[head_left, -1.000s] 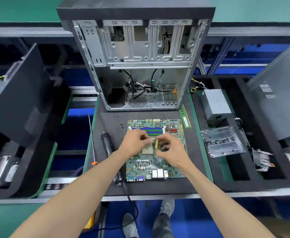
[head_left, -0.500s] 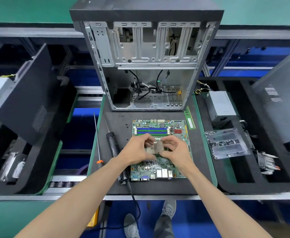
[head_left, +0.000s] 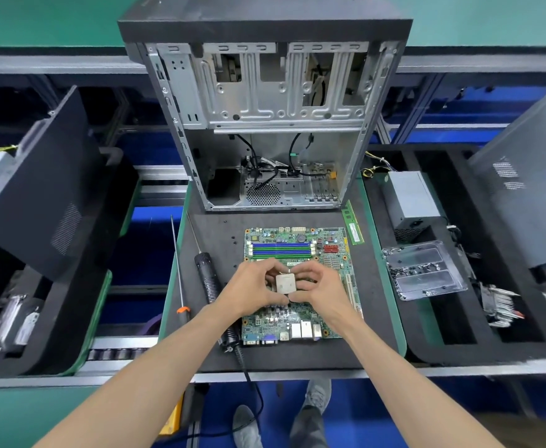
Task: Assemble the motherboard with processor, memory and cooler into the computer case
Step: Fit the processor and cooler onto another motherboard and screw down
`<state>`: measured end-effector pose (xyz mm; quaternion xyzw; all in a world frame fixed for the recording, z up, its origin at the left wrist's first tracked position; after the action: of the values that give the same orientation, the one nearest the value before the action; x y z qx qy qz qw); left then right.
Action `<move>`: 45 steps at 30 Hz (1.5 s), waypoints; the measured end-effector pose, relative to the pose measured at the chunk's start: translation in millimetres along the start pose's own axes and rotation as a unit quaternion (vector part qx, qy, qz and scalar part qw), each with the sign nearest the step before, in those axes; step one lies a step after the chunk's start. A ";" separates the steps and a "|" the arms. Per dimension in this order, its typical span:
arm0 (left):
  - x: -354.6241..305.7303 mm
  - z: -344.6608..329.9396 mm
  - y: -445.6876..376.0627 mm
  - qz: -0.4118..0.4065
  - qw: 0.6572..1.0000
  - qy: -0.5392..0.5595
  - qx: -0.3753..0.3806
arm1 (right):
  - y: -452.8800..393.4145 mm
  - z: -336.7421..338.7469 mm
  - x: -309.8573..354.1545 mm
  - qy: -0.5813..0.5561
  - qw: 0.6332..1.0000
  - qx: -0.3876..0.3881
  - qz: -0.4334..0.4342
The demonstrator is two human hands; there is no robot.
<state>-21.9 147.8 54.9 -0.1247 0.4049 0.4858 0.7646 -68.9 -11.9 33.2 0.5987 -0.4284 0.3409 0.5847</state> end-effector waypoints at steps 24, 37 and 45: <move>10.4 2.0 -21.0 -0.017 0.980 -0.196 -0.005 | -16.5 16.4 8.0 0.054 0.997 0.036 0.049; 9.8 0.0 -20.4 -0.038 0.975 -0.217 -0.006 | -13.9 14.3 11.8 0.058 0.996 0.036 0.049; 9.0 0.3 -20.5 -0.044 0.972 -0.232 0.004 | -15.7 13.9 8.6 0.041 0.997 0.043 0.053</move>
<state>-2.6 143.6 44.2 -0.0230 0.2120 0.4662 0.8586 -52.5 -27.5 33.5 0.5853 -0.4198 0.4143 0.5564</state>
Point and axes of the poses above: each hand's wrist, its own y-axis away from the middle knuckle, its own z-axis out of the back of the hand, x = y × z, the point moved 5 cm from there along -y, towards the middle knuckle, and after that the axes turned 4 degrees about -y, right-handed, at the moved point
